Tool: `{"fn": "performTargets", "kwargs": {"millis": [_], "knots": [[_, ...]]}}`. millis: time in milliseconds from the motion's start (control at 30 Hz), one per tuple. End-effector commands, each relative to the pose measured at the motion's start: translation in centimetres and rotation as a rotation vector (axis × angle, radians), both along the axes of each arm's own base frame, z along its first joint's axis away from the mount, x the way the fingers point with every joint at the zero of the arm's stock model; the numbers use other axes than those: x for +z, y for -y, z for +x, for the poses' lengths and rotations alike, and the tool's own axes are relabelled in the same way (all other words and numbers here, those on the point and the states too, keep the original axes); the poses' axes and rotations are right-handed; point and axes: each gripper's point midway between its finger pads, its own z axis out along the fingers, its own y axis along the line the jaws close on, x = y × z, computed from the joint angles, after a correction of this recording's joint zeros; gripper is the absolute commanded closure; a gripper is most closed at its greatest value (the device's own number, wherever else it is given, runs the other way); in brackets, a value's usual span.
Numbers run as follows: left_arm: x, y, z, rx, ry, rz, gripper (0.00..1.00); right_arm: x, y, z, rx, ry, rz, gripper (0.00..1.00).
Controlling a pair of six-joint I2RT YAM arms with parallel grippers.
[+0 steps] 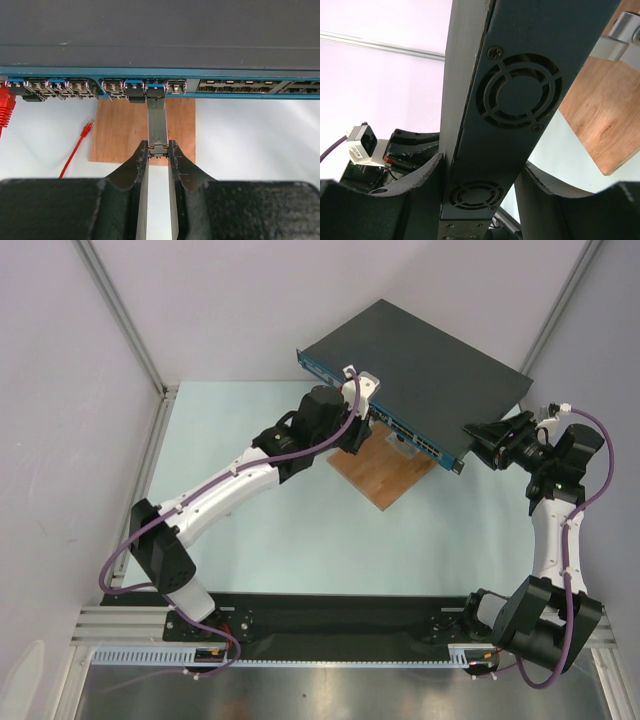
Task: Insert the plug into the switch port
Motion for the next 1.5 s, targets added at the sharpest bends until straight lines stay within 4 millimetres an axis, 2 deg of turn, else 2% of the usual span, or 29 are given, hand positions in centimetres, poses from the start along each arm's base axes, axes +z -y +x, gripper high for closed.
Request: {"fn": "performTargets", "kwargs": {"millis": [0,367,667,733,933,1133,1300,1467], "knots": [[3.5,1.5,1.5,-0.005,0.157,-0.081,1.0,0.0,0.2,1.3,-0.012,0.116,-0.116,1.0],[4.1,1.3,1.3,-0.006,0.189,-0.074,1.0,-0.1,0.2,1.5,-0.003,0.105,-0.107,1.0],[4.7,1.6,0.7,-0.011,0.132,-0.156,1.0,-0.2,0.1,1.5,0.011,0.098,-0.089,1.0],[5.6,1.3,0.6,-0.008,0.145,-0.182,1.0,-0.1,0.1,1.4,0.016,0.094,-0.081,1.0],[5.8,1.1,0.1,-0.035,0.175,-0.194,1.0,-0.1,0.0,1.3,0.023,0.091,-0.07,1.0],[5.6,0.6,0.1,-0.023,0.195,-0.192,1.0,-0.1,0.1,1.3,0.02,0.09,-0.066,1.0],[4.6,0.2,0.5,0.004,0.195,-0.168,1.0,0.1,0.1,1.3,0.025,0.092,-0.058,1.0],[4.9,0.6,1.0,0.016,0.186,-0.173,1.0,0.1,0.0,1.2,0.028,0.1,-0.065,1.0]]}}
